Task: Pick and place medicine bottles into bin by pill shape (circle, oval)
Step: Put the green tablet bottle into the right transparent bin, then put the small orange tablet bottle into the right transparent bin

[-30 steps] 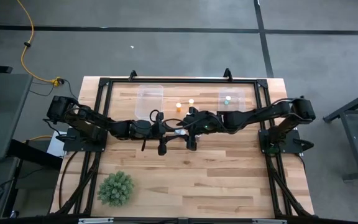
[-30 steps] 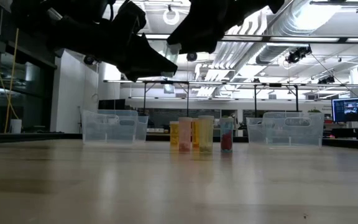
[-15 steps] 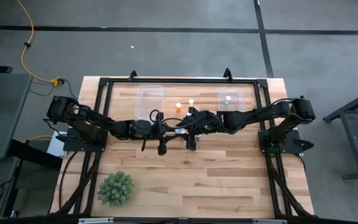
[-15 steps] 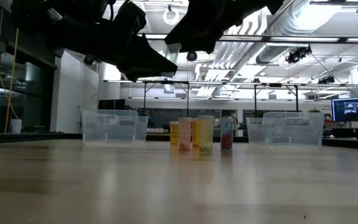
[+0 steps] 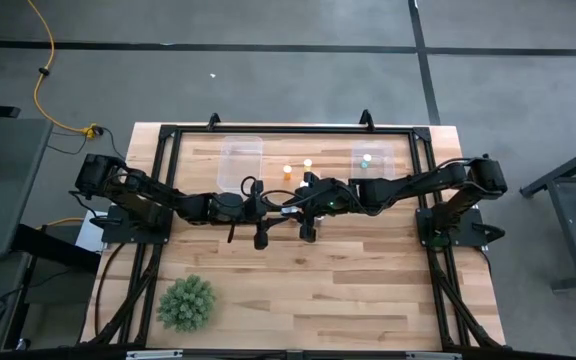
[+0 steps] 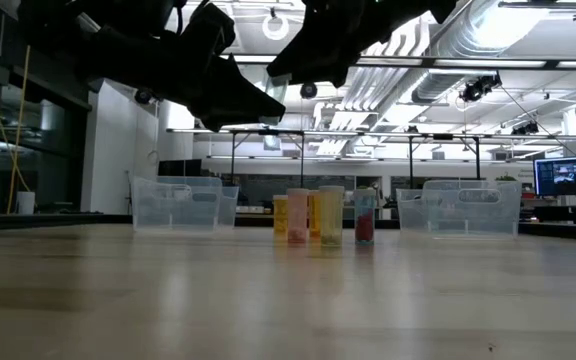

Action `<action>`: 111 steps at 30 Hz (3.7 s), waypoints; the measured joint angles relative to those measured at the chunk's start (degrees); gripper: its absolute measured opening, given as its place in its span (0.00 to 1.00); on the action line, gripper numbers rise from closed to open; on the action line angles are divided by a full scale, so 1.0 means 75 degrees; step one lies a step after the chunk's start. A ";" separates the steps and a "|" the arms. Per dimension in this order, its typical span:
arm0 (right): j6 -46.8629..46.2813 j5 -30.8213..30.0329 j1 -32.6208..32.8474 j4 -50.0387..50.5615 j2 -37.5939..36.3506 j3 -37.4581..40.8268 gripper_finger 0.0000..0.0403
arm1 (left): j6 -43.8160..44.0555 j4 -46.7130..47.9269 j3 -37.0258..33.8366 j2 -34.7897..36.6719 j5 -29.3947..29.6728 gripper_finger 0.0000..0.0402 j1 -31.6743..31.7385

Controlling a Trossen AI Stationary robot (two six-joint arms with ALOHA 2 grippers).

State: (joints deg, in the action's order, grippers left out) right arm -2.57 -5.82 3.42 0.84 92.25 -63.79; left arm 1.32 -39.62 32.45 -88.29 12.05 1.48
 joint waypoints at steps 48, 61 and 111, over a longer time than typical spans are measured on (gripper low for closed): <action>-0.2470 -0.3114 -0.2468 0.3136 -0.6003 0.4460 0.26 | 0.0402 0.1839 -0.1139 0.4180 0.0277 0.43 -0.0023; -0.2472 -0.2335 -0.4106 0.1380 -0.4563 0.5246 0.26 | 0.0399 0.1820 -0.1139 0.4176 0.0277 0.43 -0.0023; -0.1905 -0.2261 -0.4022 0.0557 -0.4657 0.5163 0.47 | 0.0399 0.1891 -0.1139 0.4173 0.0271 0.43 -0.0023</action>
State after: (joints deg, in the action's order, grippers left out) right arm -16.85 -22.78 -26.75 5.02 57.32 -25.07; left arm 4.32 -25.43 23.90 -56.99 14.09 1.30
